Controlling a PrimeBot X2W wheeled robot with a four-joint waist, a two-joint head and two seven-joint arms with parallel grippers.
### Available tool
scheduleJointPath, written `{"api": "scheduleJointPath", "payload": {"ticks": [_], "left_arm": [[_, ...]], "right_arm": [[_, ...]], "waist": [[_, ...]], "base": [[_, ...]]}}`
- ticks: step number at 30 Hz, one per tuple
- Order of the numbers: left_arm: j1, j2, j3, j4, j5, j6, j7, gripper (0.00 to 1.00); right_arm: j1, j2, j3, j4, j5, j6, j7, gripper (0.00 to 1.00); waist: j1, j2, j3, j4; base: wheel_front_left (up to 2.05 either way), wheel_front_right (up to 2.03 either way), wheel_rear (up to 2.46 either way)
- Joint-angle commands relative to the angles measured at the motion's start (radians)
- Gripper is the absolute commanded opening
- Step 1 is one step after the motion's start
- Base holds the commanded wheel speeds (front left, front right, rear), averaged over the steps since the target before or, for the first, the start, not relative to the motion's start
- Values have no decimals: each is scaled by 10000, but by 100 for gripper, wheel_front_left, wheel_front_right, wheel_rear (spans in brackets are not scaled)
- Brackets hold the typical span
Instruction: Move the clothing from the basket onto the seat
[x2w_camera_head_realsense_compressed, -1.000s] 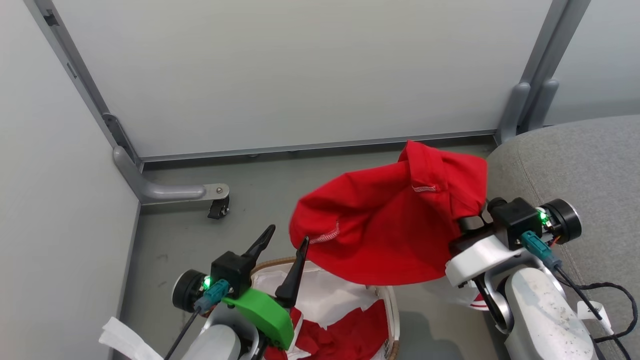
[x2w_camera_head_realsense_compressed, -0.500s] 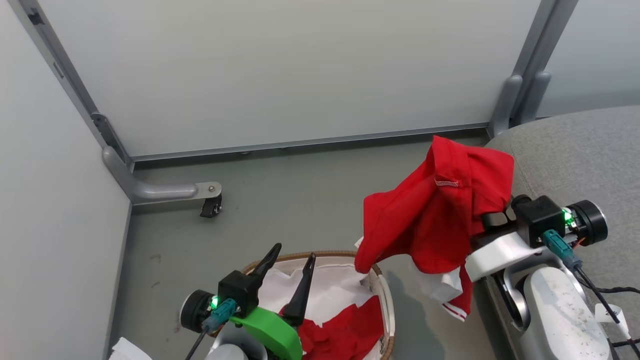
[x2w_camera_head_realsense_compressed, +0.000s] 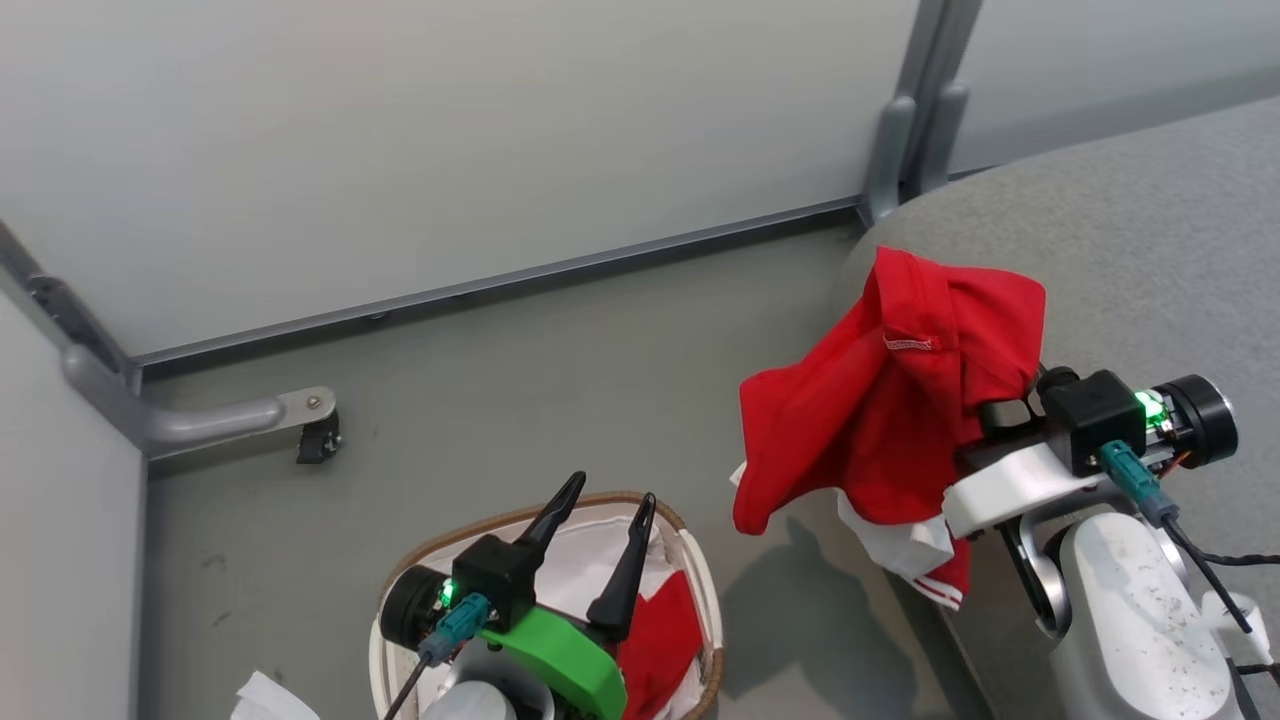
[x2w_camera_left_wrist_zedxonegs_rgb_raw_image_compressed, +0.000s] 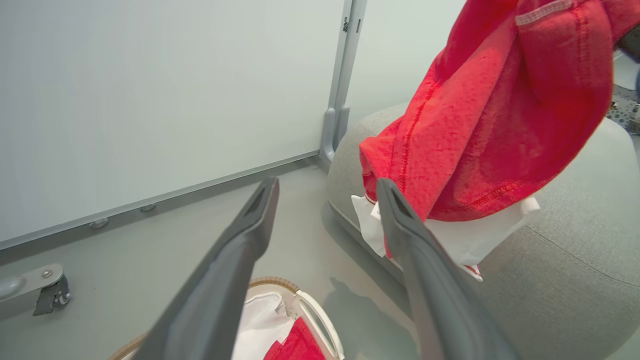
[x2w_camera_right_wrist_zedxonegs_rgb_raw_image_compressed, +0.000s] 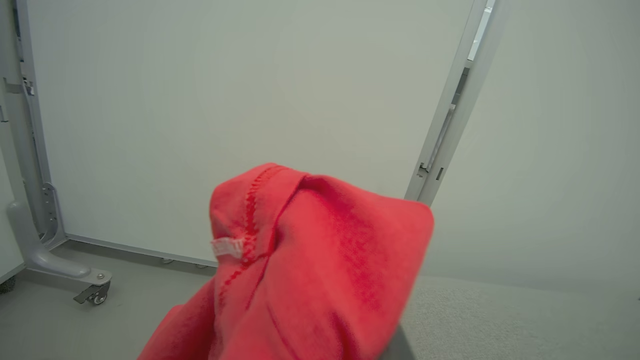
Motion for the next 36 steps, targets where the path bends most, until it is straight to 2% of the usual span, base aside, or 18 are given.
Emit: {"api": "scheduleJointPath", "payload": {"ticks": [1,7,12,17,22,28,36], "left_arm": [[-223,12,-9,-62,96,-46,5,100],[-525,6,-166,-102,253,-41,5,100],[-771,23,-335,-87,346,-41,5,100],[-988,120,-460,-161,385,-40,5,100],[-1238,283,-548,-265,442,-41,5,100],[-1670,623,-637,-472,676,-40,5,100],[-2469,1007,-884,-1017,1108,-40,5,100]], "right_arm": [[-180,-71,-46,-86,-48,-14,-51,0],[-383,-79,-185,-202,-22,-14,-49,0],[-526,-59,-315,-265,51,-14,-49,0],[-752,-49,-451,-293,92,-14,-49,0],[-1672,-261,-813,-390,-16,-14,-49,0],[-3713,-1013,-1281,-264,105,-14,-51,0],[-6958,-2874,-1961,666,304,-14,-46,0]], "waist": [[0,0,487,-973],[0,0,965,-1920],[0,0,1339,-2338],[0,0,1672,-2372],[0,0,2153,-2195],[0,0,3046,-1887],[0,0,4799,-1421]], "base": [[0,0,0],[0,0,0],[0,0,0],[0,0,0],[0,0,0],[0,0,0],[0,0,0]]}}
